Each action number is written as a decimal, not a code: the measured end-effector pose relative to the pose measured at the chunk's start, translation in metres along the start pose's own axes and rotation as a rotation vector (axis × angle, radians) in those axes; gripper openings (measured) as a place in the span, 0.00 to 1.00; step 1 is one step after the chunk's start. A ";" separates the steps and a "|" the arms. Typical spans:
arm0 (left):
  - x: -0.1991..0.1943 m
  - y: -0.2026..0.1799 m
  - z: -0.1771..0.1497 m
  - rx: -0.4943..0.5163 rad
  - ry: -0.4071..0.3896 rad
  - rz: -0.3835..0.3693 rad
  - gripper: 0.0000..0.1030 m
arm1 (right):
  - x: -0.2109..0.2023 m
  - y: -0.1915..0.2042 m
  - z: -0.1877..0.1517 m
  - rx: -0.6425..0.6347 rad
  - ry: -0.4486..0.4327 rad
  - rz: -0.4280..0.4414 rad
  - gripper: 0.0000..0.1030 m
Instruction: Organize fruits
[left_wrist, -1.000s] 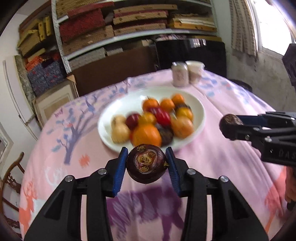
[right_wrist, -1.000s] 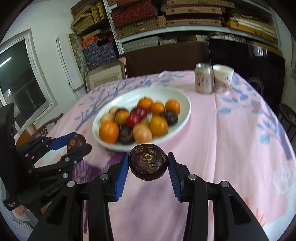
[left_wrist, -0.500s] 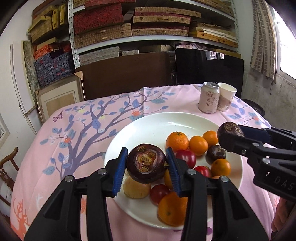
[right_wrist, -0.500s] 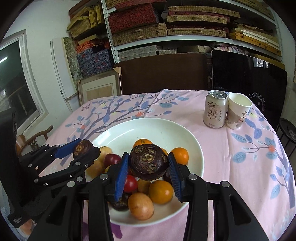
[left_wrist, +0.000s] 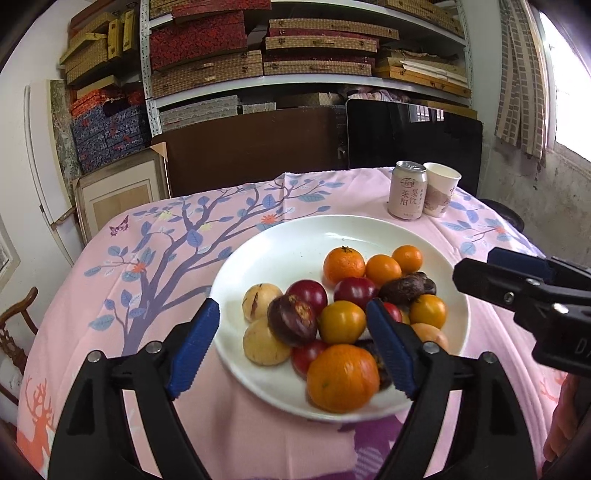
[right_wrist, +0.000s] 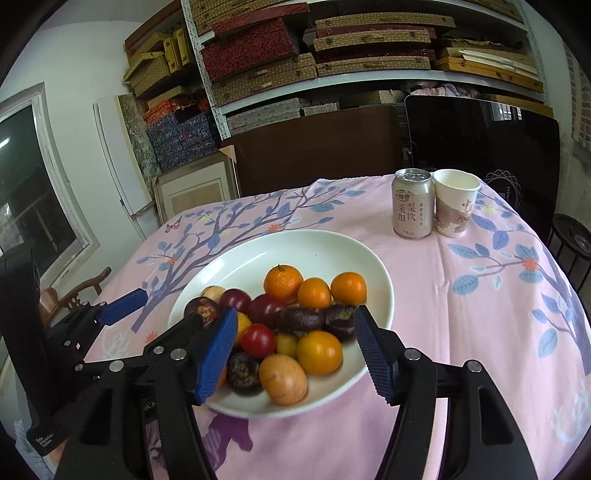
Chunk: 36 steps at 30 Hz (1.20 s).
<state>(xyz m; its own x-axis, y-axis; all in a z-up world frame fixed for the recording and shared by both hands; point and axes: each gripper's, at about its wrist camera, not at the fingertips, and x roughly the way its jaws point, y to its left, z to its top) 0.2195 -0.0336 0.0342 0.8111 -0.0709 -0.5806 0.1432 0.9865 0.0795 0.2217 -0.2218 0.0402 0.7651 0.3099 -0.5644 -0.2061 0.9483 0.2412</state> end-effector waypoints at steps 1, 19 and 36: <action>-0.006 0.000 -0.003 -0.006 -0.002 -0.002 0.78 | -0.006 0.000 -0.004 0.009 -0.006 0.003 0.65; -0.096 -0.002 -0.062 -0.066 -0.014 0.034 0.95 | -0.077 -0.011 -0.065 0.110 -0.186 -0.080 0.97; -0.098 0.004 -0.057 -0.083 0.012 0.067 0.96 | -0.059 0.006 -0.072 0.030 -0.076 -0.059 0.97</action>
<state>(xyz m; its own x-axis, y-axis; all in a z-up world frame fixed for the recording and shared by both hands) 0.1082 -0.0141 0.0457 0.8106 -0.0033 -0.5855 0.0411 0.9978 0.0513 0.1314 -0.2295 0.0186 0.8196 0.2463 -0.5173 -0.1419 0.9620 0.2333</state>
